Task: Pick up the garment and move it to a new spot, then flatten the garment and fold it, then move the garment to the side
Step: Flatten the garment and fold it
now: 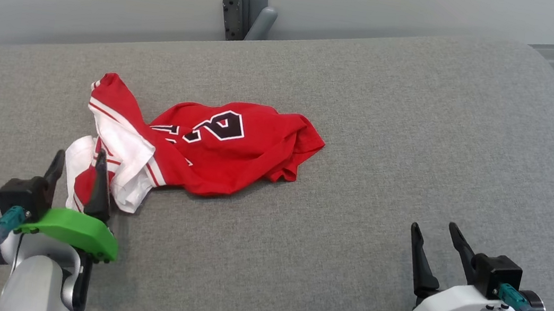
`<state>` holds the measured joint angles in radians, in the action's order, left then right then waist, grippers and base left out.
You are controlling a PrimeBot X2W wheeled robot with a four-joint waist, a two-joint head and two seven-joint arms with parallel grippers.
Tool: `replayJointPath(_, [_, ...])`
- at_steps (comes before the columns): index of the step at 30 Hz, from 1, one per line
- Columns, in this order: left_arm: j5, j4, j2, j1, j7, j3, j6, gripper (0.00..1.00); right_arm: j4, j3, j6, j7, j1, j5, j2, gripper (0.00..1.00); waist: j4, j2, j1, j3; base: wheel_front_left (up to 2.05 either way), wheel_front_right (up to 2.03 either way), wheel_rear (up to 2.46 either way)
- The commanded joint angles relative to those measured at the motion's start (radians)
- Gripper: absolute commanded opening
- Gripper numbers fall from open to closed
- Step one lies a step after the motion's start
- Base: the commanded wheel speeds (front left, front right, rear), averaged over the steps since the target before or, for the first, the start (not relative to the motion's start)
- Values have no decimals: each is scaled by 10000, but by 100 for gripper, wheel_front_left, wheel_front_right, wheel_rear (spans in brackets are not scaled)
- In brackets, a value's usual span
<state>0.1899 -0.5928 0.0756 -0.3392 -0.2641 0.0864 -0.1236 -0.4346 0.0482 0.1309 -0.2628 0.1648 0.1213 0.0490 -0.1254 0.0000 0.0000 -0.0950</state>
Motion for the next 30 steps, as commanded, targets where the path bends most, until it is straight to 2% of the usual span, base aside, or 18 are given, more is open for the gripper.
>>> replayJointPath(1, [-60, 109, -75, 222, -1, -176, -49, 100, -4, 1, -3, -31, -163, 16, 33, 100, 22, 0, 0, 30, 0, 0, 0])
replayJointPath(9, [84, 155, -184, 295, -1, -1617, -79, 100, 11, 2, -3, -31, 25, -70, 31, 100, -315, 0, 0, -271, 0, 0, 0])
replayJointPath(11, [109, 15, -180, 139, -1, -1726, -81, 100, 39, -16, -3, -31, 62, -96, 31, 100, -425, 0, 0, -359, 0, 0, 0])
replayJointPath(15, [-29, -252, -37, -85, -2, -1569, -75, 100, 65, -21, -3, -31, 112, -105, 33, 100, -591, 0, 0, -484, 0, 0, 0])
replayJointPath(20, [-348, -630, 133, -395, -1, -1093, 205, 100, 123, -76, -3, -31, 162, -116, 30, 100, -799, 0, 0, -672, 0, 0, 0])
replayJointPath(30, [-708, -1141, 232, -707, -2, -619, 443, 100, 195, -112, -3, -31, 252, -121, 31, 100, -837, 0, 0, -881, 0, 0, 0])
